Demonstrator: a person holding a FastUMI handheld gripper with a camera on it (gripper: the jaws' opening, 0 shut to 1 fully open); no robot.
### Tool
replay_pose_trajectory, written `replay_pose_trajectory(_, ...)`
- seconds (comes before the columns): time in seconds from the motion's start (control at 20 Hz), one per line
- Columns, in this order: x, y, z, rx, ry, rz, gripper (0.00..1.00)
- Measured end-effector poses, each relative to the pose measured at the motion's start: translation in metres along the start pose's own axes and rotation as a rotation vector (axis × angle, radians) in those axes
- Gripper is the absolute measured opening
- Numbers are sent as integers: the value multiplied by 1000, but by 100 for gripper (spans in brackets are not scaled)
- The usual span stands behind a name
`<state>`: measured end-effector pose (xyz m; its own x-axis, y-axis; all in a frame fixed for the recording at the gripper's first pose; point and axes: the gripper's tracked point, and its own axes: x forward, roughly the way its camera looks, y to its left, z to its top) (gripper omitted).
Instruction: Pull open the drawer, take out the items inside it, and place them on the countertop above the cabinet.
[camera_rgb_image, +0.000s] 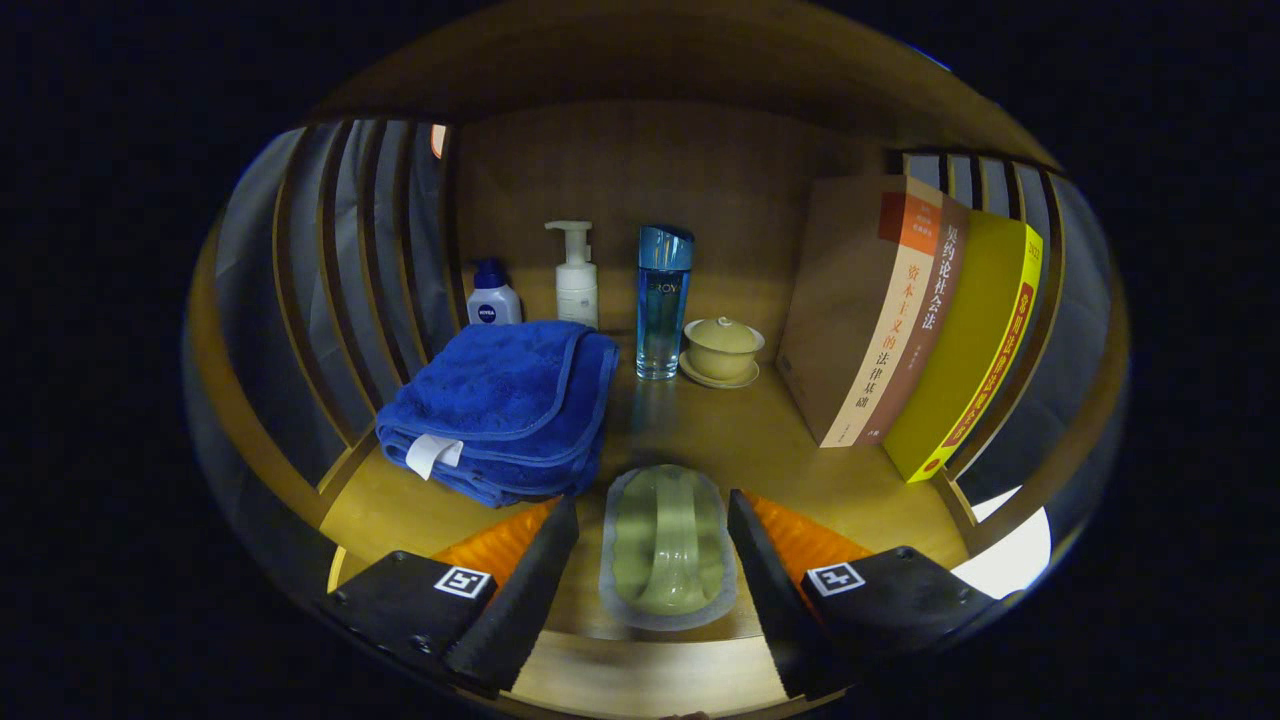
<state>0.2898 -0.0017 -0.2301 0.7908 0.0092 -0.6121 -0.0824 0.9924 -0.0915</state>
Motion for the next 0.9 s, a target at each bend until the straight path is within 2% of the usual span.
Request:
replay_pose_trajectory(0.2,-25,-3,20,-7,-80,-6,99)
replay_pose_trajectory(0.6,-118,-16,81,-70,-335,-24,99)
replay_pose_trajectory(0.9,-174,-21,67,-59,-463,-57,99)
